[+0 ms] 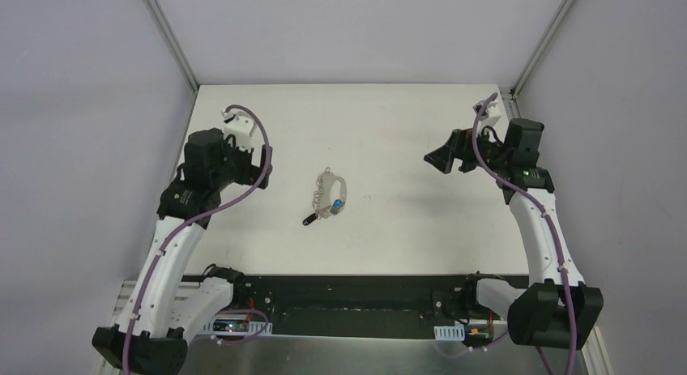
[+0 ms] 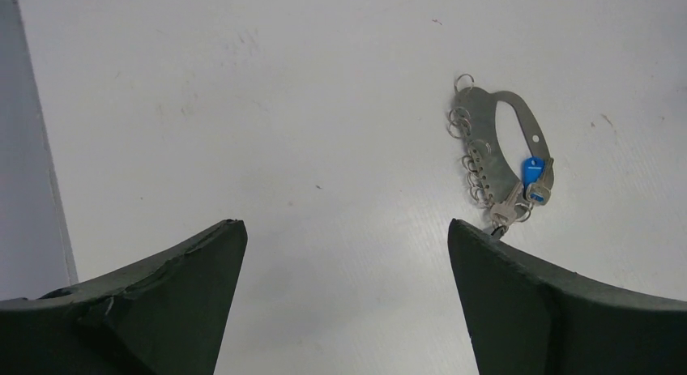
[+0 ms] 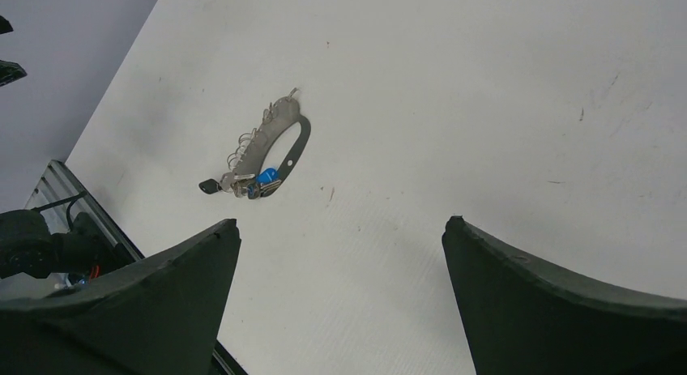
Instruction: Put the keys on the keyring
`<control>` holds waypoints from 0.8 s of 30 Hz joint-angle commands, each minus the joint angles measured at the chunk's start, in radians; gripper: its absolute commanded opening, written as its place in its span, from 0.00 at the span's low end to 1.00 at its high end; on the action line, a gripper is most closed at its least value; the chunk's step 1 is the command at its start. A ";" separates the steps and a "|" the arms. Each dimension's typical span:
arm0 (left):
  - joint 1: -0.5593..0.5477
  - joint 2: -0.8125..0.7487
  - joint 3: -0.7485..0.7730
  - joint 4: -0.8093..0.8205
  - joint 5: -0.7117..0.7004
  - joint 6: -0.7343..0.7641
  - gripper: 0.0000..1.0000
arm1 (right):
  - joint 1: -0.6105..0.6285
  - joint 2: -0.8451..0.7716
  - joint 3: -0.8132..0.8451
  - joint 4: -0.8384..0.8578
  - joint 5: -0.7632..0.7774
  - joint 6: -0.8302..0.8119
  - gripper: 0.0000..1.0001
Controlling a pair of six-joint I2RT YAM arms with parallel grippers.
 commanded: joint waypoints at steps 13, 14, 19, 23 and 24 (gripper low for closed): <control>0.043 -0.360 -0.222 0.176 -0.041 -0.133 0.99 | -0.008 -0.142 -0.079 0.129 0.006 0.073 1.00; 0.044 -0.372 -0.234 0.183 -0.037 -0.138 0.99 | -0.009 -0.154 -0.086 0.134 0.007 0.072 1.00; 0.050 -0.404 -0.263 0.188 -0.015 -0.136 0.99 | -0.013 -0.210 -0.114 0.146 0.004 0.060 1.00; 0.051 -0.409 -0.263 0.167 -0.008 -0.115 0.99 | -0.024 -0.230 -0.116 0.142 0.017 0.060 1.00; 0.051 -0.408 -0.265 0.167 -0.008 -0.115 0.99 | -0.026 -0.231 -0.115 0.140 0.018 0.060 1.00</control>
